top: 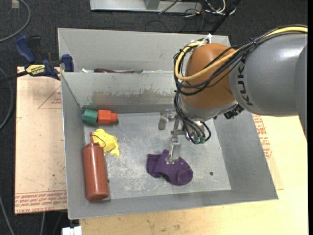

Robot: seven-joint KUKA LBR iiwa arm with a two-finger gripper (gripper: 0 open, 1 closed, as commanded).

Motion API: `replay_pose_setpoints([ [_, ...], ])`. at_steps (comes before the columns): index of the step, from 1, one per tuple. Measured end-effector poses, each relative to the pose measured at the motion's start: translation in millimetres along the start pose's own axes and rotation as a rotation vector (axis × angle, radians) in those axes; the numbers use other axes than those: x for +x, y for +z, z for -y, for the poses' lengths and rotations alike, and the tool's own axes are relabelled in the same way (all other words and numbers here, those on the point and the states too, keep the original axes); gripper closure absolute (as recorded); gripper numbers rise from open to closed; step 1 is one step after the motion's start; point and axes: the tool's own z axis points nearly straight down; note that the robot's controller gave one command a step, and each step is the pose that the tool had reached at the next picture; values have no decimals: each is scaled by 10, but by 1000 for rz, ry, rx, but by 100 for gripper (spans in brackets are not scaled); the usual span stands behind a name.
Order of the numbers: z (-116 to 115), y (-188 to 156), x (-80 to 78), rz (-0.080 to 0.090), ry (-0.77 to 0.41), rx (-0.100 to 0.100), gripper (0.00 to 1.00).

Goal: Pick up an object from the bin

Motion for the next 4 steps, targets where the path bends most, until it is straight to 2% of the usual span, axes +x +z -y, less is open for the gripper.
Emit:
replay_pose_setpoints([
  [1, 2, -46, -14, 7, 1, 0, 0],
  [2, 84, 271, 102, 11, -77, -1, 0],
  [3, 101, 789, 606, 10, -195, 0, 0],
  [4, 95, 772, 591, 8, -227, -1, 100],
])
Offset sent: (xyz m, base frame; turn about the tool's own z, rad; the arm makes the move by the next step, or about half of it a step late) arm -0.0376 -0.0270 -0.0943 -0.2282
